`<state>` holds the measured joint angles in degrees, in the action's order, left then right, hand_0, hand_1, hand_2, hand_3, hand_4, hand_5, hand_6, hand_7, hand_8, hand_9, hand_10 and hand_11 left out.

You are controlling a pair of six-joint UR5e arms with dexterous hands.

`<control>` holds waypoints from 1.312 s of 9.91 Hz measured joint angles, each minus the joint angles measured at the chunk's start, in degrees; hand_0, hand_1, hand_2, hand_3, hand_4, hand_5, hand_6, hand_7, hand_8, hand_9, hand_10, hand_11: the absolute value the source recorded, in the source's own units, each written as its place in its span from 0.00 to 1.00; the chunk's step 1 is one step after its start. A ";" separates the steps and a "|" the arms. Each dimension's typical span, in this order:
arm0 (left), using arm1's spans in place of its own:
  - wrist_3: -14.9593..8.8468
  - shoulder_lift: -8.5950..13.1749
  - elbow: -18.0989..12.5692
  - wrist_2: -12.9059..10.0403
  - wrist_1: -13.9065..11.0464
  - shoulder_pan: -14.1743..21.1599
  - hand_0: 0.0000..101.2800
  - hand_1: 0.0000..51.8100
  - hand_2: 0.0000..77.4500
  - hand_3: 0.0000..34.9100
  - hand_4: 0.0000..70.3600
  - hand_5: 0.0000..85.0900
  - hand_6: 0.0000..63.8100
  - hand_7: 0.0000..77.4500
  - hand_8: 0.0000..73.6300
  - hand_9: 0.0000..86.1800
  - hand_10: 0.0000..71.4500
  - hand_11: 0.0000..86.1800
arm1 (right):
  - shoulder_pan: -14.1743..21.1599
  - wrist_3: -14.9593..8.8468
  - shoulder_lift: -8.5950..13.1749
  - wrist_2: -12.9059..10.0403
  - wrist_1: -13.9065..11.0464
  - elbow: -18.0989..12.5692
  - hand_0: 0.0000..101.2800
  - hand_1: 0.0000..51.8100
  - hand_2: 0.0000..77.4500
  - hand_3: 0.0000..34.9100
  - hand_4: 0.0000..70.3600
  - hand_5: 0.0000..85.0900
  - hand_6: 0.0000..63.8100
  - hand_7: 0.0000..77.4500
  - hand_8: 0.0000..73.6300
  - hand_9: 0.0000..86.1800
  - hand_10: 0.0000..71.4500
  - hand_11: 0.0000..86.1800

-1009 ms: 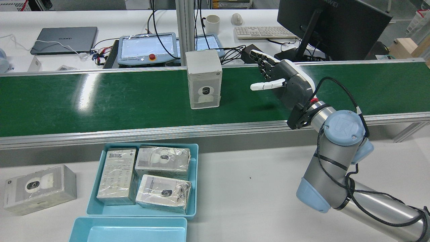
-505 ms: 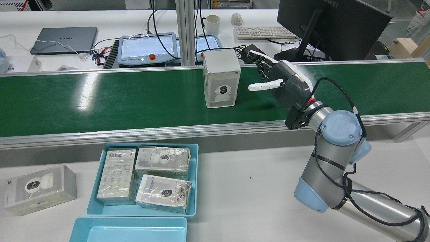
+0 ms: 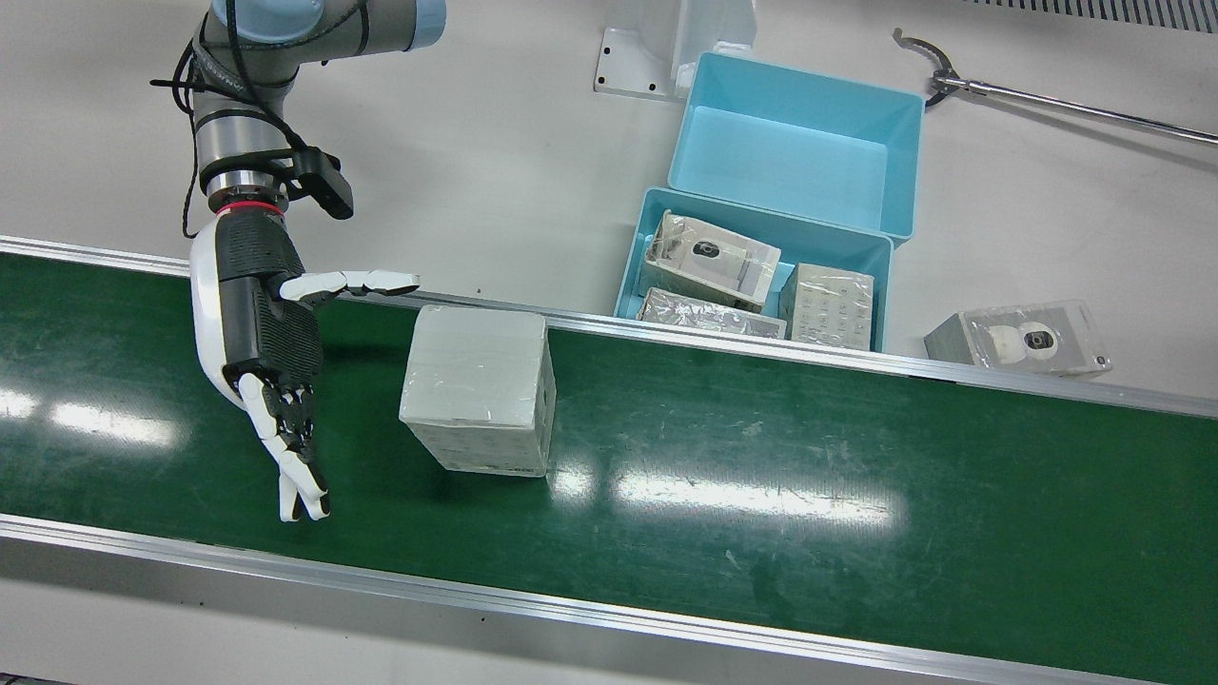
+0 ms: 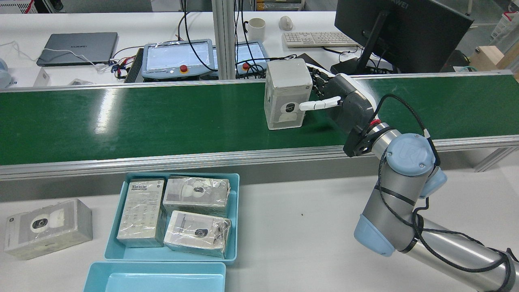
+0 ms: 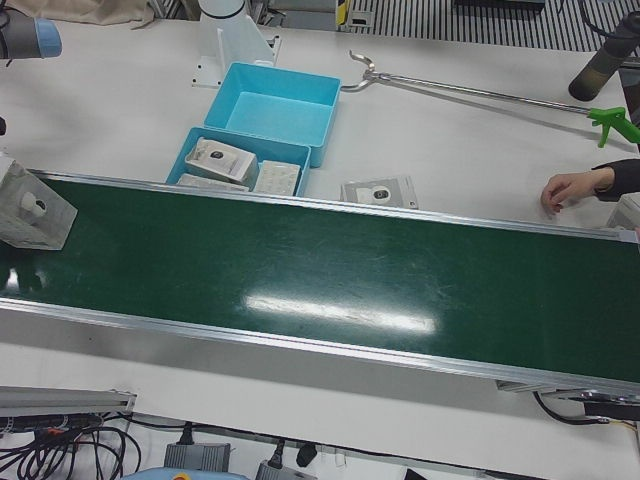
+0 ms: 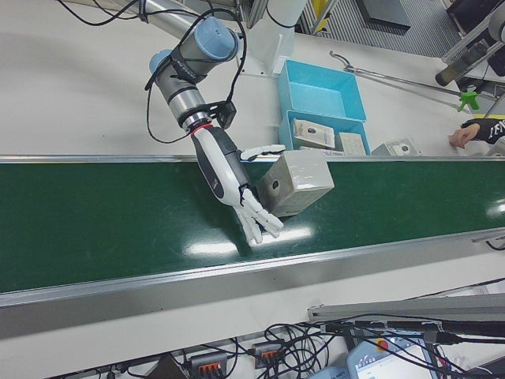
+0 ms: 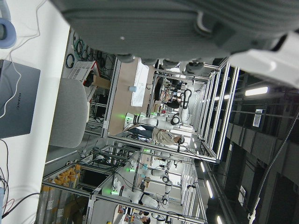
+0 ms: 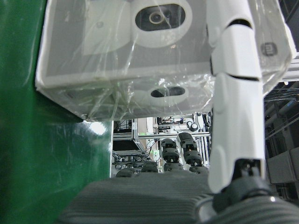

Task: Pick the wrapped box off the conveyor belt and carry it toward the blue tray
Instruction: 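Close the right hand around the arriving white wrapped box, then lift the white box off the belt with the right hand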

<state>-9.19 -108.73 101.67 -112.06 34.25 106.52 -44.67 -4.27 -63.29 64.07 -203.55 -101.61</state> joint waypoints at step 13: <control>0.00 0.00 0.00 0.00 0.00 0.00 0.00 0.00 0.01 0.00 0.00 0.01 0.01 0.01 0.01 0.00 0.01 0.01 | -2.99 0.23 10.88 9.13 -6.89 -1.45 0.56 0.23 0.38 0.02 0.33 0.62 0.56 0.44 0.57 0.43 0.47 0.41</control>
<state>-9.18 -108.73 101.67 -112.06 34.25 106.52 -47.66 -4.04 -52.40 73.20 -210.44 -103.06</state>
